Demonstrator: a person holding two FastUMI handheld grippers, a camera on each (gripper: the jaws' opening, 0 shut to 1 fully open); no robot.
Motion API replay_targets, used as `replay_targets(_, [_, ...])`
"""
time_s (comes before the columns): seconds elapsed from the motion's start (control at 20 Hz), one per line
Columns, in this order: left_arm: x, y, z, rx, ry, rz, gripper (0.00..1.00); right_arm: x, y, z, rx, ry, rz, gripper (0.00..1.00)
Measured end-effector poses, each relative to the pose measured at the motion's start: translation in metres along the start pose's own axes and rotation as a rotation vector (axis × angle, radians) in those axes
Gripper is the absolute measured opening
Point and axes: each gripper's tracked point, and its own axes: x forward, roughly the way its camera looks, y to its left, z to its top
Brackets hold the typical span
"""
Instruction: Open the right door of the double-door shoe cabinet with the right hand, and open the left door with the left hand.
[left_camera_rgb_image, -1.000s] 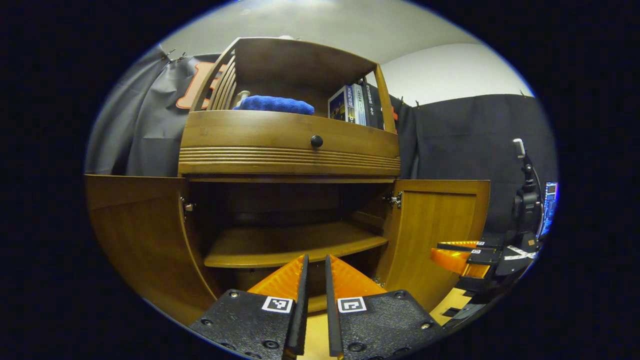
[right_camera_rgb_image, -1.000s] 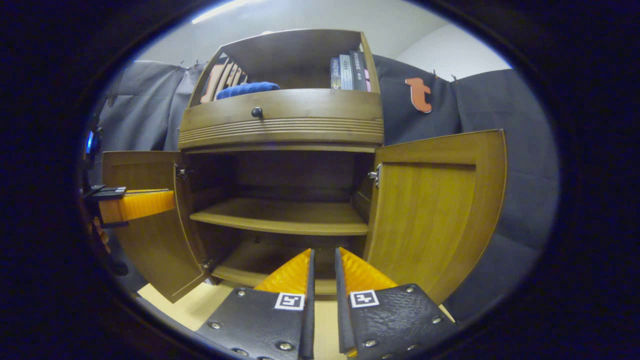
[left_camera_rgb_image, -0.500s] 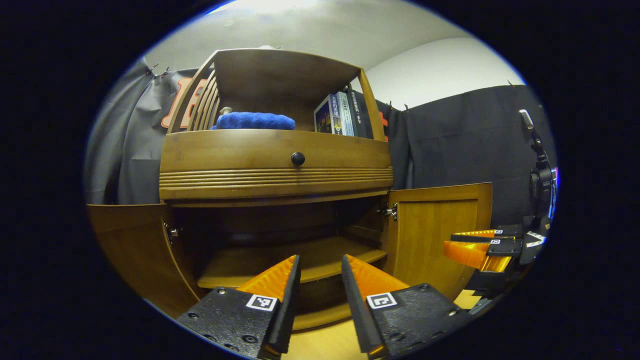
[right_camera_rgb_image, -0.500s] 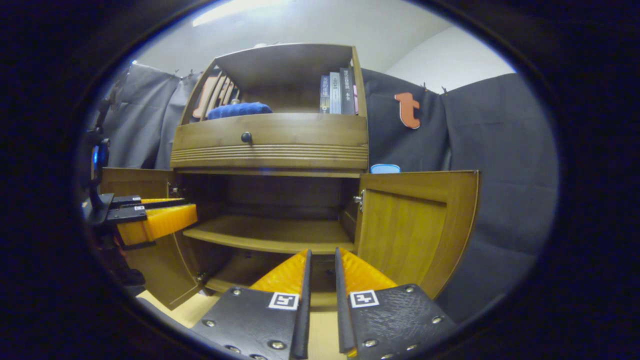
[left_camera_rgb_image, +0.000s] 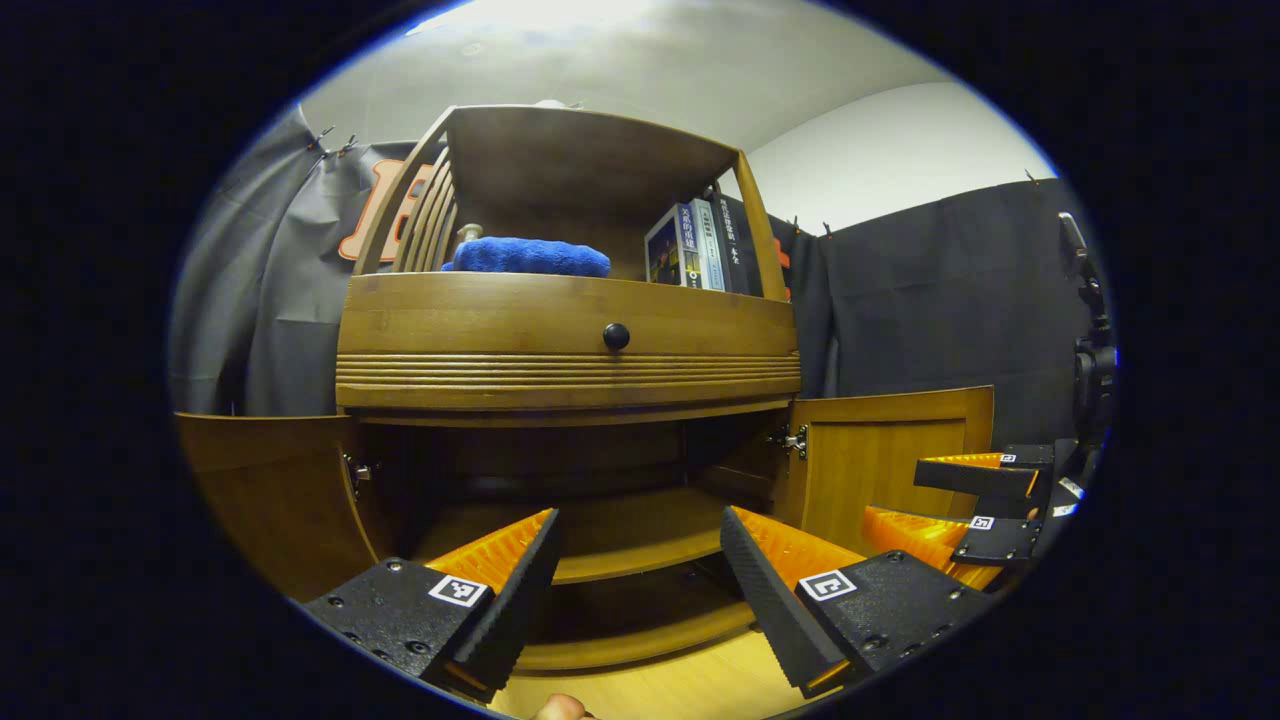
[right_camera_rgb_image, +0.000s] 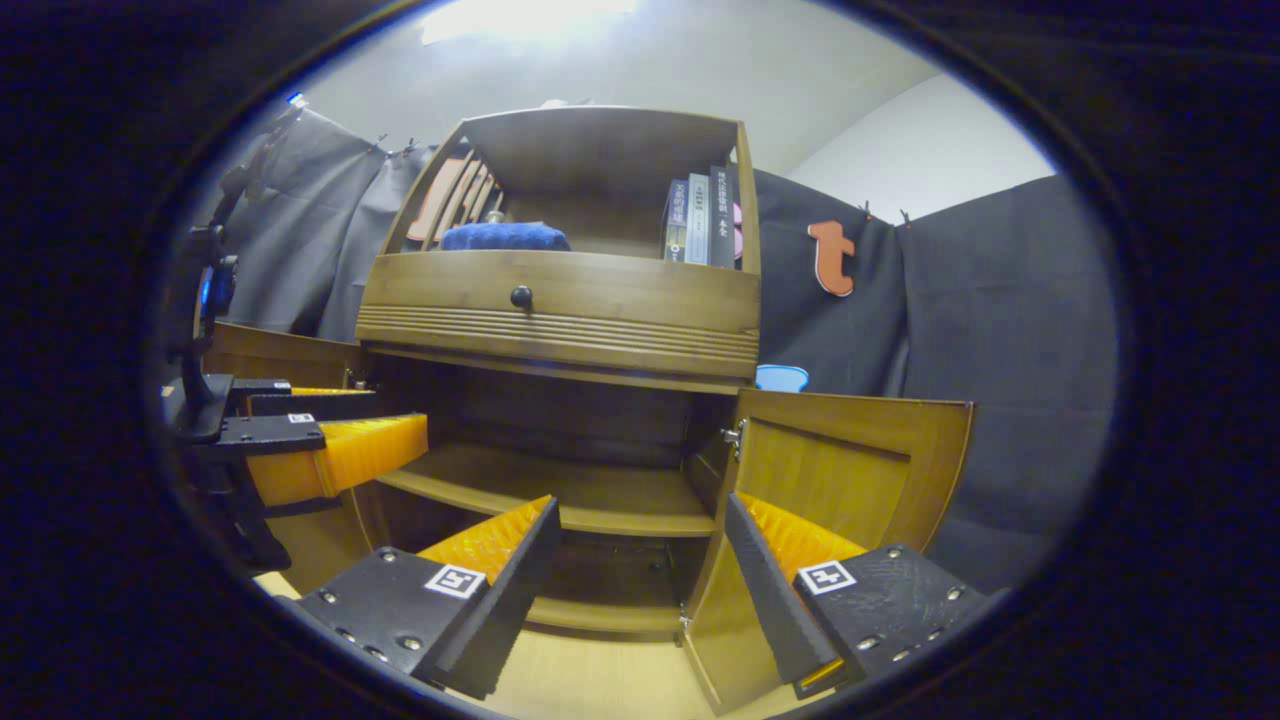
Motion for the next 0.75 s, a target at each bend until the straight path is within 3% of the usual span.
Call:
replay_targets(0.45, [-0.022, 0.022, 0.03, -0.021, -0.043, -0.024, 0.99, -0.023, 0.041, 0.024, -0.014, -0.035, -0.015, 0.97])
replay_targets(0.75, [-0.038, -0.014, 0.052, -0.016, -0.086, -0.165, 0.98, -0.065, 0.03, 0.04, -0.002, -0.054, -0.138, 0.99])
